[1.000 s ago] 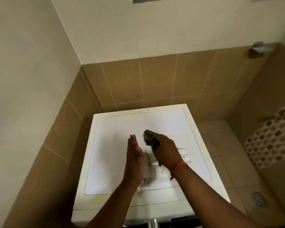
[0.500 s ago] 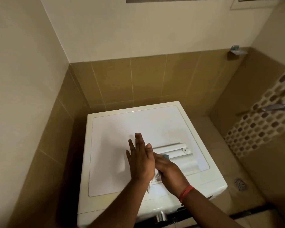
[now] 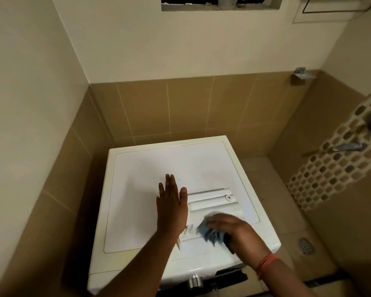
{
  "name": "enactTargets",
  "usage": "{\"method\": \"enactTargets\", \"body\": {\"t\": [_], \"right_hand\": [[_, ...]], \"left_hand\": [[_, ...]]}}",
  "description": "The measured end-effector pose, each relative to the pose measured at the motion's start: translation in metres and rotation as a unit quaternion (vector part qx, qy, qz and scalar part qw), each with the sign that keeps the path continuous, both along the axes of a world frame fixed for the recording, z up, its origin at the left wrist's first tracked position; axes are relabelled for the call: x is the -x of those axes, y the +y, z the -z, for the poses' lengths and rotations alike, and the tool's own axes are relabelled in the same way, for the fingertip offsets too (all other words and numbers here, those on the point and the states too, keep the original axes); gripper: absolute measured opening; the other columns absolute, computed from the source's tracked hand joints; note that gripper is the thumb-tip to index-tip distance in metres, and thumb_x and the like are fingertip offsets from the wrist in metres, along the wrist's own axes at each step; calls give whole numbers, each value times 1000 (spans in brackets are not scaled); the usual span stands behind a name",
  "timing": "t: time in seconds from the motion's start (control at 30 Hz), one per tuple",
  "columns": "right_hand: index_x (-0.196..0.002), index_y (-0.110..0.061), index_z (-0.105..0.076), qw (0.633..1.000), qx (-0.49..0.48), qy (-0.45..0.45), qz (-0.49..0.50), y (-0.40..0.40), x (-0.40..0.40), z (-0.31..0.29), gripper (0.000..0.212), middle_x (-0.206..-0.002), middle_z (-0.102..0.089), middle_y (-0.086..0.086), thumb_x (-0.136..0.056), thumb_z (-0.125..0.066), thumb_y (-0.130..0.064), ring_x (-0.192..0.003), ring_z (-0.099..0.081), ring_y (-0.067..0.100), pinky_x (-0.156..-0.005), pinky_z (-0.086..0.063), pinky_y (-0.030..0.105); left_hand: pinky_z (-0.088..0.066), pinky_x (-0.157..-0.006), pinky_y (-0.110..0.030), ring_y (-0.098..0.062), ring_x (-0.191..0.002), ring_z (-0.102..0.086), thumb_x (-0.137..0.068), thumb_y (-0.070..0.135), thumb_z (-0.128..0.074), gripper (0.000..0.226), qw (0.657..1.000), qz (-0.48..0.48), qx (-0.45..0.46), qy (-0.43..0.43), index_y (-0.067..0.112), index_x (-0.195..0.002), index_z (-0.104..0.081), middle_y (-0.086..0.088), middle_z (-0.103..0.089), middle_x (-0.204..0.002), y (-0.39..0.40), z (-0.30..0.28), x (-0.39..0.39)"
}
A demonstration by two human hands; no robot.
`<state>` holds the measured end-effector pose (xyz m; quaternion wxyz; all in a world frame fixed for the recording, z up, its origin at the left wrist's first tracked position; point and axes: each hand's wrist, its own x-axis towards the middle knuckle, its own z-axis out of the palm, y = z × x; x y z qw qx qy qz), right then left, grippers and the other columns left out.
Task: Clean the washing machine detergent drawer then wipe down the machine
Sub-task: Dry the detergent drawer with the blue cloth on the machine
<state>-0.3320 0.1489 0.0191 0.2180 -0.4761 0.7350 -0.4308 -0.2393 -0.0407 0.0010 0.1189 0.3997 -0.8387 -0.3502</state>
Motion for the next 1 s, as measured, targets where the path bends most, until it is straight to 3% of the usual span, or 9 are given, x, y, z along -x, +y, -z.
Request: {"method": "enactTargets", "body": {"t": [0.07, 0.2, 0.27, 0.33, 0.43, 0.57, 0.7, 0.87, 1.0], "right_hand": [[-100, -7, -74, 966, 39, -173, 190, 10, 16, -15, 31, -97, -71, 10, -95, -46, 5, -79, -65, 16, -74, -53, 25], [-93, -22, -63, 892, -75, -201, 399, 20, 83, 12, 33, -94, -65, 11, -98, -37, -2, -91, -63, 28, -76, -51, 28], [-94, -18, -65, 858, -134, -296, 397, 10, 108, 28, 29, -103, -66, 16, -100, -38, -11, -95, -62, 33, -86, -52, 41], [-102, -8, -68, 841, -161, -367, 364, 0, 123, 39, 26, -109, -67, 16, -102, -45, -19, -95, -60, 31, -95, -48, 43], [-127, 0, -58, 867, -212, -352, 283, -13, 132, 42, 31, -121, -63, 19, -99, -47, -10, -98, -57, 27, -100, -48, 45], [-130, -5, -56, 871, -208, -371, 246, -16, 134, 43, 34, -130, -59, 20, -98, -46, -6, -102, -58, 28, -98, -49, 49], [-99, -9, -67, 821, -60, -480, 303, -22, 122, 34, 21, -94, -66, 14, -101, -48, -16, -88, -61, 28, -84, -51, 40], [-102, -2, -67, 857, -4, -421, 297, -16, 106, 38, 29, -89, -65, 16, -94, -41, 6, -77, -59, 27, -66, -46, 31], [-96, -9, -69, 860, 3, -413, 300, -6, 94, 41, 35, -90, -65, 17, -92, -38, 8, -80, -60, 28, -70, -48, 34]], "left_hand": [[-6, -123, -44, -16, -151, 9, -94, 56, -8, 61, 1000, 5, -2, 17, 38, -146, 17, 13, 17, -161, 0, 2, 0], [-29, -111, -27, -16, -150, -8, -95, 59, -19, 68, 992, -46, -59, 101, 40, -152, 11, 14, 29, -158, 3, -3, -2], [-36, -102, -26, -21, -147, -24, -91, 66, -19, 73, 982, -103, -120, 107, 39, -154, 7, 6, 17, -163, 5, -7, -3], [-50, -96, -38, -26, -126, -54, -87, 77, -17, 79, 950, -172, -234, 114, 37, -155, -10, -7, -26, -160, 5, -6, -2], [-59, -70, -39, -29, -87, -71, -89, 78, -13, 80, 882, -223, -391, 140, 23, -130, -55, -10, -72, -105, 5, -12, 1], [-59, -73, -41, -31, -96, -70, -89, 79, -17, 76, 851, -265, -409, 199, 27, -127, -59, -10, -73, -108, 6, -18, -5], [-53, -87, -41, -21, -98, -68, -101, 57, -24, 53, 839, -268, -342, 327, 26, -112, -66, -3, -73, -106, 12, -40, -15], [-49, -86, -32, -19, -96, -67, -103, 43, -37, 41, 852, -286, -280, 338, 15, -97, -67, -5, -73, -98, 20, -50, -27], [-50, -83, -31, -19, -93, -64, -100, 30, -49, 17, 862, -284, -254, 333, 17, -97, -60, -4, -68, -97, 26, -48, -38]]}}
